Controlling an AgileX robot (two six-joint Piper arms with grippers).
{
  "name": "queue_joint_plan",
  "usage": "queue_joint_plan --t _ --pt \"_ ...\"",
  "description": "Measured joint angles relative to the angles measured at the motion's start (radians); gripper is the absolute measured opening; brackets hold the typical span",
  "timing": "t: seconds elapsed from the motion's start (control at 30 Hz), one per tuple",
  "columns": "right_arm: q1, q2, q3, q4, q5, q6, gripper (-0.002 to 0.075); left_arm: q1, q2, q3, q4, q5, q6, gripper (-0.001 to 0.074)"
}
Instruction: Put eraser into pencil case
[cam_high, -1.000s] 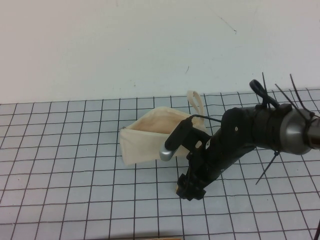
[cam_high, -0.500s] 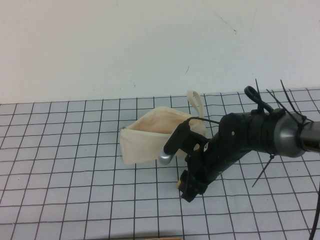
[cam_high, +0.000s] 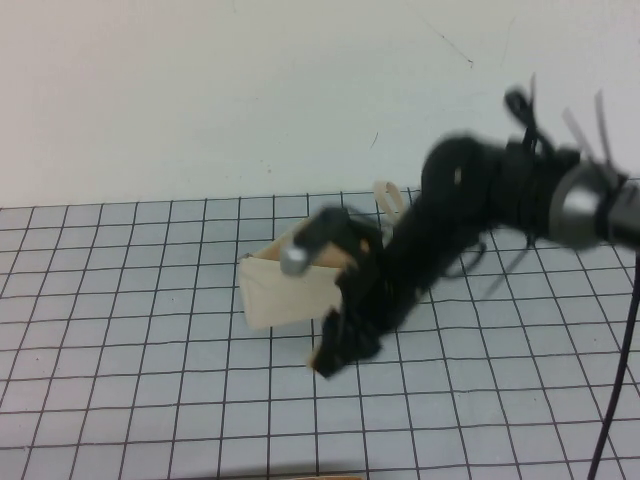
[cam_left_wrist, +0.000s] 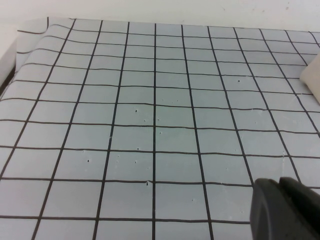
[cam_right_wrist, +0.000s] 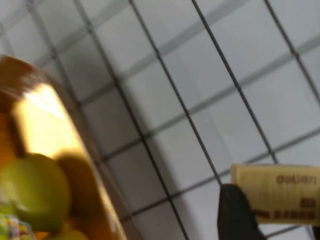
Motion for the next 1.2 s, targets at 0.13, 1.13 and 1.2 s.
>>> queue_joint_plan --t 0.13,1.13,1.2 --pt "0.000 -0.007 -0.198 -0.009 0.112 0.000 0.0295 0.000 0.000 0.000 0.000 0.000 0.000 -0.0001" --pt "0.000 -0.039 -0.413 -0.403 -0.066 0.260 0.0350 0.000 0.000 0.000 0.000 0.000 0.009 -0.0001" --pt "0.000 -0.084 -0.455 -0.457 0.003 0.260 0.0269 0.000 0.000 0.000 0.000 0.000 0.009 -0.0001"
